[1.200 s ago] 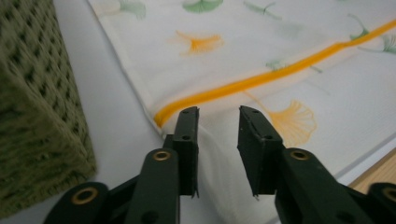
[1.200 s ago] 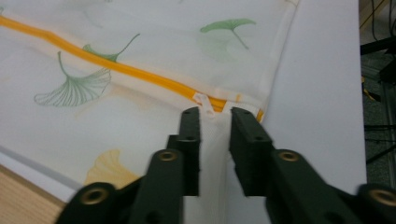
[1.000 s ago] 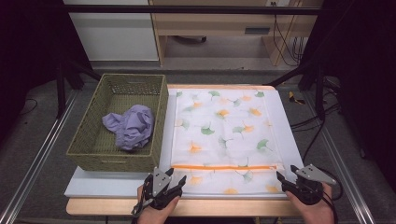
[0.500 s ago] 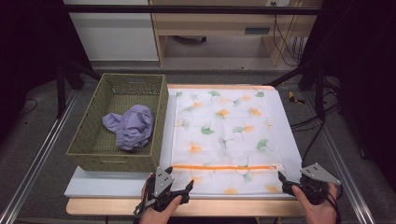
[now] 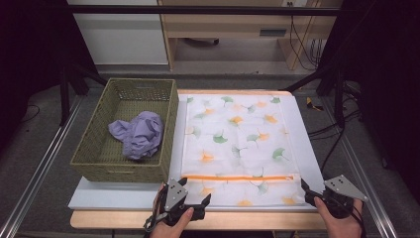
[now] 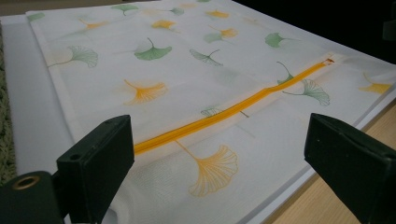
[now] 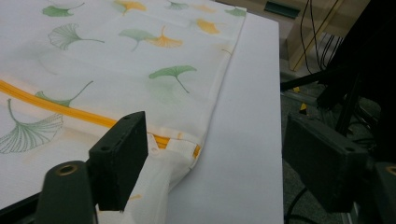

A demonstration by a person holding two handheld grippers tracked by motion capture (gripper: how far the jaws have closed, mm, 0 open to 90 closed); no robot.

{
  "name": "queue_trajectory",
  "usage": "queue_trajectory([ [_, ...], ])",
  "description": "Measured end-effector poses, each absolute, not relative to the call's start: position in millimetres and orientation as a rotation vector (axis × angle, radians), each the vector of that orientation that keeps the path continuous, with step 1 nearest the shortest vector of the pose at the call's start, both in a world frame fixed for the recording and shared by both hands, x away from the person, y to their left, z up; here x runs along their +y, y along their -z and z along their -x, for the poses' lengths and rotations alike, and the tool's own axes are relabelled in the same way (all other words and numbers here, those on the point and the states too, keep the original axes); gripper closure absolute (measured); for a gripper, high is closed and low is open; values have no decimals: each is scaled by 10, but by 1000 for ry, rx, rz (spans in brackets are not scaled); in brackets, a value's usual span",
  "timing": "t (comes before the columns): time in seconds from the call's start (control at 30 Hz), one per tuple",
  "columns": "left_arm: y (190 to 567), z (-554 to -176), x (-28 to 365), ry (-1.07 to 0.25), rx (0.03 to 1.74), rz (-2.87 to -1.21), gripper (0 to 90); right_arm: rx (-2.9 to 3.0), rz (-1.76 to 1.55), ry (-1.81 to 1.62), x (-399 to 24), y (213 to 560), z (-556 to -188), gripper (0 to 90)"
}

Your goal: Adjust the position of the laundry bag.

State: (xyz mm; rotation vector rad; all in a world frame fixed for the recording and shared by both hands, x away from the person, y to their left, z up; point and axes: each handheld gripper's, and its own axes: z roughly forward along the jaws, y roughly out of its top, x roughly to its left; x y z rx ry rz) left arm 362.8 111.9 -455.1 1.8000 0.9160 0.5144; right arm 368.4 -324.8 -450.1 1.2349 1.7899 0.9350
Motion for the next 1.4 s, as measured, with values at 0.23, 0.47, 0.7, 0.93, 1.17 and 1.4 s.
queue_trajectory([
  [0.23,4438,-3661,1164,-505,906,-1821,108,1727,-1235,-980,-3250,4386,-3777,374],
  [0.47,4154,-3834,772,-606,810,-1953,151,1795,-1180,-957,-3170,3995,-4042,354],
  [0.7,3956,-4010,407,-552,755,-1978,156,1717,-1169,-1011,-3144,3909,-4045,277],
  [0.93,3958,-4018,204,-594,769,-1979,199,1718,-1294,-1057,-3323,4192,-3851,435],
  [1.17,4003,-3995,271,-575,801,-1936,249,1800,-1328,-1020,-3408,4371,-3839,520],
  [1.4,4077,-4049,274,-534,804,-1943,247,1858,-1376,-1056,-3421,4483,-3954,638],
])
